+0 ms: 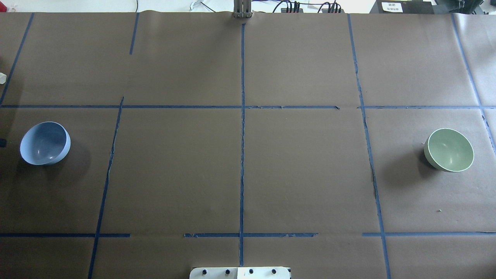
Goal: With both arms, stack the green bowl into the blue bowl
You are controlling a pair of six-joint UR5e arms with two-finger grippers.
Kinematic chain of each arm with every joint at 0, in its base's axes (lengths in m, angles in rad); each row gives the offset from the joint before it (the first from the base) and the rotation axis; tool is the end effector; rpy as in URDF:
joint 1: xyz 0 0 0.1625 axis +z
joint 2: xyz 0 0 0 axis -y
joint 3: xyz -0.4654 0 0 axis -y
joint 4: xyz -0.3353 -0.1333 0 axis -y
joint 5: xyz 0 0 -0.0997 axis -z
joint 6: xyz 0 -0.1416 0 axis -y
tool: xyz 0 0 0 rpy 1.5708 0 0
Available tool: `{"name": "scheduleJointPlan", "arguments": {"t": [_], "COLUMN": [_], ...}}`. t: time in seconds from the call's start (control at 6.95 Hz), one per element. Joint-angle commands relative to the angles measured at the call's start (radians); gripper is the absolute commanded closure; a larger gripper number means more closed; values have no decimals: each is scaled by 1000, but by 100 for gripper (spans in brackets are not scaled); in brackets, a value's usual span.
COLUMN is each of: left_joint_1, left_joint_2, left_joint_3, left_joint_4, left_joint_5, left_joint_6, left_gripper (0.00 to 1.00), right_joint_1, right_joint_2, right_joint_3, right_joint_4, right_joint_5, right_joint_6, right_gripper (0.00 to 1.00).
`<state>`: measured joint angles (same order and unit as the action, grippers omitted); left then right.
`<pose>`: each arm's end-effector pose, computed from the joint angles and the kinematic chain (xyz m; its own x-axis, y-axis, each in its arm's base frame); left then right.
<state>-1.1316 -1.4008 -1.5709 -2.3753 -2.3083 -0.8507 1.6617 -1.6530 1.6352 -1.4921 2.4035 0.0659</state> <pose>0.1331 -0.3729 0.7032 0.5874 -0.1024 -0.8028 0.1504 0.9885 -0.0161 0.0650 -0.3981 0.7213 0.6668 0.0817 0.7408 -0.1348 0.9908 0.0121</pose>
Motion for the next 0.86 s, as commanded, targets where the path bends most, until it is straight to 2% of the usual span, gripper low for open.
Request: {"name": "scheduleJointPlan", "arguments": {"t": [0.0, 0.29, 0.72], "left_joint_1": [82, 84, 142], "left_joint_2": [-29, -40, -98], "left_joint_3": [8, 11, 67], "left_joint_4": [-32, -30, -32], "left_joint_5": [35, 35, 35], "left_joint_6": [-102, -102, -102], "left_gripper": [0, 0, 0], "right_joint_1": [1, 1, 0], "right_joint_2": [1, 1, 1], "right_joint_3": [2, 0, 0], "right_joint_4": [-1, -1, 1], "right_joint_5": [49, 51, 51], "right_joint_6": [3, 3, 3], "right_gripper": [0, 0, 0]}}
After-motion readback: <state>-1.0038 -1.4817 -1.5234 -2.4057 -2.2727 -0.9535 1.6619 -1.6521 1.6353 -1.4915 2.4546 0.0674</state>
